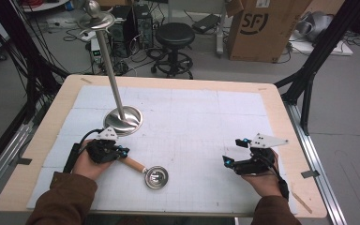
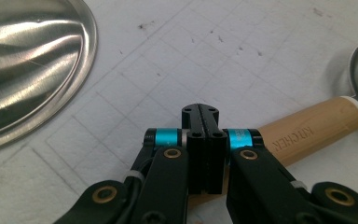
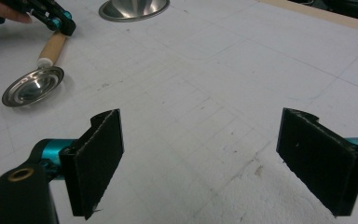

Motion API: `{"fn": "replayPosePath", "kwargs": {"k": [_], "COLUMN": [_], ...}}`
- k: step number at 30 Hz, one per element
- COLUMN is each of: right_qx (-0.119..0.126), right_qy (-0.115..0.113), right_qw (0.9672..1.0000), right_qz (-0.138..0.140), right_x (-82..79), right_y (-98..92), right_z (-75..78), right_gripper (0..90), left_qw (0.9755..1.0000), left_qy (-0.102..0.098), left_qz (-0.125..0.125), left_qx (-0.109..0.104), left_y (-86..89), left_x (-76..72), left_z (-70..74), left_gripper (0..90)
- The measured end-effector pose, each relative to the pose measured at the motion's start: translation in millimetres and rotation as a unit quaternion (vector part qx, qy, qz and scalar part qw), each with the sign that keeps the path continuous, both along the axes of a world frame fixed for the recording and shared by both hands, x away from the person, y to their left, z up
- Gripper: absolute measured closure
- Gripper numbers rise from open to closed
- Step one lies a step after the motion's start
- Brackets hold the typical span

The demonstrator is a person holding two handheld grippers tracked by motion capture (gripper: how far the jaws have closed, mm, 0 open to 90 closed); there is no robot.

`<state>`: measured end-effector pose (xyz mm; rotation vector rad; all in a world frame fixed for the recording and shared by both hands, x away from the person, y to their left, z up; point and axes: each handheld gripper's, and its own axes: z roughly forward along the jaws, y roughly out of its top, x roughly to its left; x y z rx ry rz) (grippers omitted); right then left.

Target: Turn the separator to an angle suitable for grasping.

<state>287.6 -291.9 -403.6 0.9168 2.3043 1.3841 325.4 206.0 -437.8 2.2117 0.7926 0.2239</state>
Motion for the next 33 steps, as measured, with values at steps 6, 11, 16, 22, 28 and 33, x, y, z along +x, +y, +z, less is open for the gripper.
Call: {"fn": "replayPosePath", "kwargs": {"k": [6,11,16,22,28,33], "right_qx": [0.001,0.004,0.006,0.008,0.009,0.007], "right_qy": [-0.002,-0.001,-0.001,-0.004,-0.003,-0.003], "right_qw": [1.0,1.0,1.0,1.0,0.9999,1.0], "right_qz": [-0.001,0.001,0.0,-0.002,-0.001,0.0], "right_x": [0.0,1.5,1.7,1.8,2.2,2.4], "right_y": [0.7,1.3,0.4,-1.4,-1.5,-0.6], "right_z": [1.5,1.1,1.7,2.5,2.4,1.9], "right_gripper": [13.5,13.4,13.5,13.5,13.4,13.5], "left_qw": [1.0,1.0,0.9999,0.9996,0.9996,0.9999], "left_qy": [0.006,0.005,0.004,-0.024,-0.025,-0.013], "left_qz": [0.003,0.0,0.0,-0.011,-0.007,-0.004], "left_qx": [-0.002,-0.006,-0.01,-0.009,-0.013,-0.003], "left_y": [7.9,9.5,13.3,18.5,21.6,19.6], "left_x": [-6.8,-15.4,-23.2,-34.2,-39.1,-29.6], "left_z": [-0.4,0.3,0.3,3.4,3.9,-1.8], "left_gripper": [89.7,89.8,89.7,89.7,89.7,89.7]}}
